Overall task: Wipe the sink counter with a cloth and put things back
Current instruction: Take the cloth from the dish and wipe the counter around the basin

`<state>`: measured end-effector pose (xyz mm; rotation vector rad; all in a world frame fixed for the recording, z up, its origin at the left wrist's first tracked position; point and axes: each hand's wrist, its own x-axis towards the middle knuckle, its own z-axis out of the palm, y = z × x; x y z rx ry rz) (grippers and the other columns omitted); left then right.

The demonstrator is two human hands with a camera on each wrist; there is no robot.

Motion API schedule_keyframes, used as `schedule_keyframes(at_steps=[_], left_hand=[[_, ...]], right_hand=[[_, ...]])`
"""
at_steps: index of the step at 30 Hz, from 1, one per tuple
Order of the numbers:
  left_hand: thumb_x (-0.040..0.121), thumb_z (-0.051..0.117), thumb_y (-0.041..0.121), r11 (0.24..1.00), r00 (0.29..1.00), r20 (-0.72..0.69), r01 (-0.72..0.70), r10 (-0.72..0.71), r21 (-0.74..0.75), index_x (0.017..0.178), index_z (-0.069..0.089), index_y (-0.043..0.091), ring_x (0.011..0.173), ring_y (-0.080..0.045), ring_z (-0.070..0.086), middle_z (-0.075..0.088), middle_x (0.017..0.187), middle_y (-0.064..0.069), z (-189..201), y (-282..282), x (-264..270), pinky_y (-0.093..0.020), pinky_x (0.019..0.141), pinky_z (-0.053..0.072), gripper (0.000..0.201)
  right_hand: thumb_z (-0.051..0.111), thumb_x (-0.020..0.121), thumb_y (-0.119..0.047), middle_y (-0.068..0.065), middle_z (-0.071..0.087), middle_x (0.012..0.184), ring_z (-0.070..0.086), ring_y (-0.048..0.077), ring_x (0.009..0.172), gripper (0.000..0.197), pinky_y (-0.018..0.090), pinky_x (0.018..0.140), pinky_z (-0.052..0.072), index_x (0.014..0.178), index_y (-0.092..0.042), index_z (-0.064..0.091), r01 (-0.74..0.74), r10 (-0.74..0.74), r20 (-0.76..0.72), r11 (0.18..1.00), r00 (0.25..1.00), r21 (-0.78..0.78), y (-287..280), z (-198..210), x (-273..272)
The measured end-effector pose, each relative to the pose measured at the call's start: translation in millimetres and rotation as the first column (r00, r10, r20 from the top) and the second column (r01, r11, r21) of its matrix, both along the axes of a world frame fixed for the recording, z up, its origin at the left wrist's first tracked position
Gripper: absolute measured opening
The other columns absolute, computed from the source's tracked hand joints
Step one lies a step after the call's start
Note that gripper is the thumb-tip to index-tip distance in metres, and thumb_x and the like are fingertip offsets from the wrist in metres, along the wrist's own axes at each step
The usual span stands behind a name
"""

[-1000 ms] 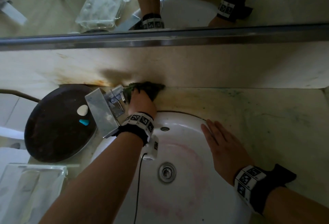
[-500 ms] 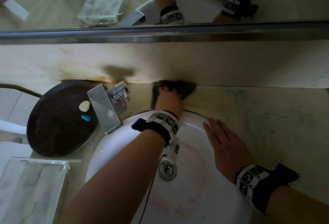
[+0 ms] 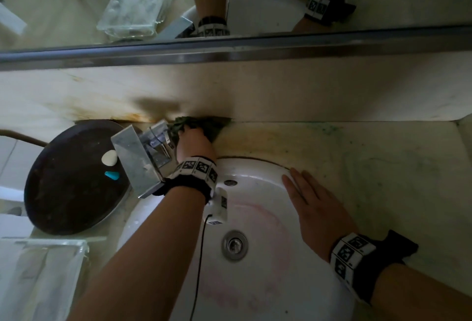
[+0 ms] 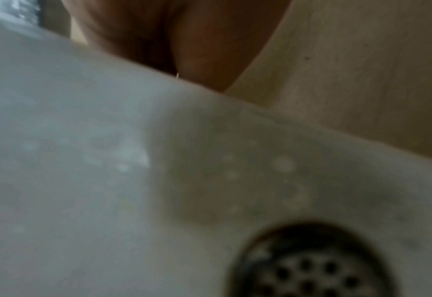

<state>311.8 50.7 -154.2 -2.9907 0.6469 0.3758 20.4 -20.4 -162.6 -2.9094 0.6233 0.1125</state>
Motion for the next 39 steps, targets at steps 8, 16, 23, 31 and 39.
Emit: schedule_keyframes(at_steps=[8, 16, 23, 31, 39], left_hand=[[0.095, 0.038, 0.007, 0.949, 0.944, -0.101, 0.310, -0.314, -0.060, 0.144, 0.033, 0.014, 0.141, -0.030, 0.024, 0.017, 0.155, -0.010, 5.7, -36.6, -85.8, -0.042, 0.103, 0.040, 0.049], [0.094, 0.041, 0.010, 0.992, 0.991, -0.051, -0.122, 0.121, -0.019, 0.140, 0.036, 0.014, 0.131, -0.030, 0.040, 0.029, 0.148, -0.010, 5.4, 5.9, -17.0, -0.048, 0.090, 0.049, 0.047], [0.096, 0.041, 0.020, 0.971, 0.962, -0.138, -0.239, 0.235, -0.011, 0.126, 0.056, 0.010, 0.130, -0.032, 0.043, 0.043, 0.144, -0.011, 6.1, -17.7, 2.1, -0.048, 0.096, 0.045, 0.036], [0.093, 0.042, 0.033, 0.998, 0.992, -0.121, -0.051, 0.047, -0.037, 0.122, 0.061, 0.024, 0.128, -0.029, 0.045, 0.047, 0.141, -0.010, -1.6, -33.4, -18.6, -0.047, 0.095, 0.048, 0.035], [0.096, 0.037, 0.014, 0.947, 0.939, -0.154, 0.283, -0.306, -0.153, 0.139, 0.040, 0.017, 0.137, -0.022, 0.030, 0.032, 0.147, 0.000, 17.4, -58.5, -86.3, -0.048, 0.091, 0.047, 0.044]], right_hand=[[0.067, 0.058, -0.002, 0.009, 0.039, 0.149, 0.046, 0.030, 0.132, 0.092, 0.041, 0.093, 0.050, 0.144, -0.014, 0.036, 0.014, -0.013, -0.032, 1.000, 0.999, 0.014, 1.8, 3.4, 1.9], [0.063, 0.059, 0.000, 0.009, 0.039, 0.150, 0.046, 0.030, 0.132, 0.090, 0.040, 0.096, 0.048, 0.144, -0.013, 0.036, 0.004, -0.004, -0.021, 1.000, 1.000, 0.009, -0.5, -0.1, 1.1], [0.057, 0.060, -0.003, 0.009, 0.040, 0.149, 0.046, 0.029, 0.132, 0.086, 0.039, 0.095, 0.049, 0.144, -0.013, 0.036, -0.003, 0.003, 0.000, 1.000, 1.000, 0.010, -0.4, 2.1, 0.3], [0.057, 0.062, -0.002, 0.009, 0.038, 0.150, 0.044, 0.029, 0.134, 0.087, 0.039, 0.098, 0.046, 0.145, -0.014, 0.035, -0.001, 0.001, 0.005, 1.000, 1.000, 0.014, -0.1, 2.8, 0.4], [0.062, 0.064, -0.001, 0.008, 0.033, 0.153, 0.041, 0.029, 0.136, 0.090, 0.040, 0.097, 0.048, 0.147, -0.014, 0.029, 0.004, -0.004, -0.038, 1.000, 0.999, 0.020, 0.6, -0.5, -0.4]])
